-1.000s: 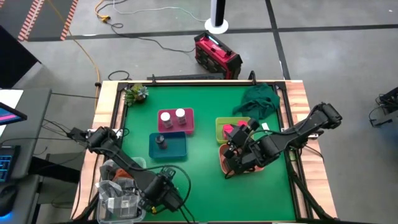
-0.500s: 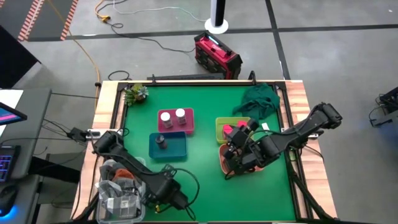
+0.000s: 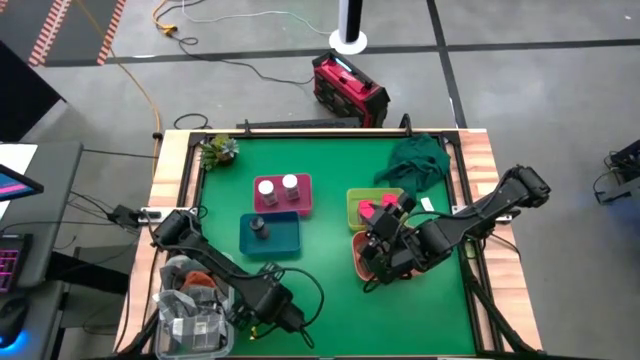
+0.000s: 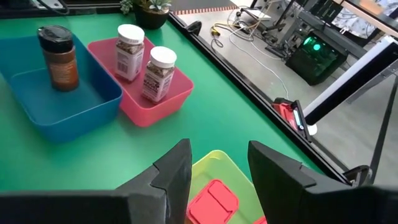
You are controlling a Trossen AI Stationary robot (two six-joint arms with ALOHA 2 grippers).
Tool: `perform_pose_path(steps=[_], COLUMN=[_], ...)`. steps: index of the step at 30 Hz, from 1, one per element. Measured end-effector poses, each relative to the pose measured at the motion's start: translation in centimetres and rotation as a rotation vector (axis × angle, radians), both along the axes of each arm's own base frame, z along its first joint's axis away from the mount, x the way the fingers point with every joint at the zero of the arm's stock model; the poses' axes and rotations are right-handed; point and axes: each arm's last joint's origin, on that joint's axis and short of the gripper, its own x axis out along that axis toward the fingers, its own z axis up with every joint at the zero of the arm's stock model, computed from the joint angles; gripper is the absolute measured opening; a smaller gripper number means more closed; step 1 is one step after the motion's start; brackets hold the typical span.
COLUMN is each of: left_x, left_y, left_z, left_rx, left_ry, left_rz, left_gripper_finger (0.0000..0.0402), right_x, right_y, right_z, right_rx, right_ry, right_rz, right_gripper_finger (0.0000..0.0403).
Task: Sort spices by type
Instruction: Put the bottom black seasoning bottle into the blue bin
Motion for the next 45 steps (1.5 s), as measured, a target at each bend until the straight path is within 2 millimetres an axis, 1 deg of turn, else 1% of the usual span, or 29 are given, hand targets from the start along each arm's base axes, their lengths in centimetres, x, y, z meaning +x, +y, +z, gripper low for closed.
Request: perform_pose_path(steps=[7,11,19,26,28,34,39,42,45], left_x=[0.0,0.0,0.0,0.0,0.3,1.2,2.0,2.3,2.4], left_y=[0.1,0.1,0.1,0.2,0.4,0.8,1.3,2.4,4.1], left_z=[0.0,0.0,0.0,0.2,0.4,1.5,2.9,4.4,5.9], left_rx=[0.012,0.017,0.019,0.014,0.009,-0.008,-0.032,-0.027,-0.026], left_ry=[-0.001,-0.005,-0.008,-0.017,-0.026,-0.068,-0.126,-0.186,-0.232], left_rz=[-0.009,-0.038,-0.041,-0.036,-0.022,0.014,0.036,0.054,0.099], left_gripper_finger=[0.0244,0.0237,0.0235,0.02,0.0198,0.0209,0.0204,0.0203,0.0204], right_x=[-0.1,0.0,-0.1,-0.1,-0.1,-0.1,-0.1,-0.1,-0.2], right_y=[0.3,0.0,0.3,0.3,0.3,0.3,0.3,0.3,0.3], right_z=[0.0,0.0,0.0,0.0,0.0,0.0,0.0,0.0,0.0], right_rx=[0.002,0.001,0.003,0.003,0.002,0.002,0.002,0.001,-0.001], right_ry=[-0.003,-0.002,-0.004,-0.003,-0.003,-0.003,-0.003,-0.001,0.003], right_rz=[0.011,0.001,0.011,0.009,0.009,0.01,0.01,0.01,0.011], right_gripper_finger=[0.0185,0.0185,0.0185,0.0185,0.0185,0.0185,0.0185,0.0185,0.0185])
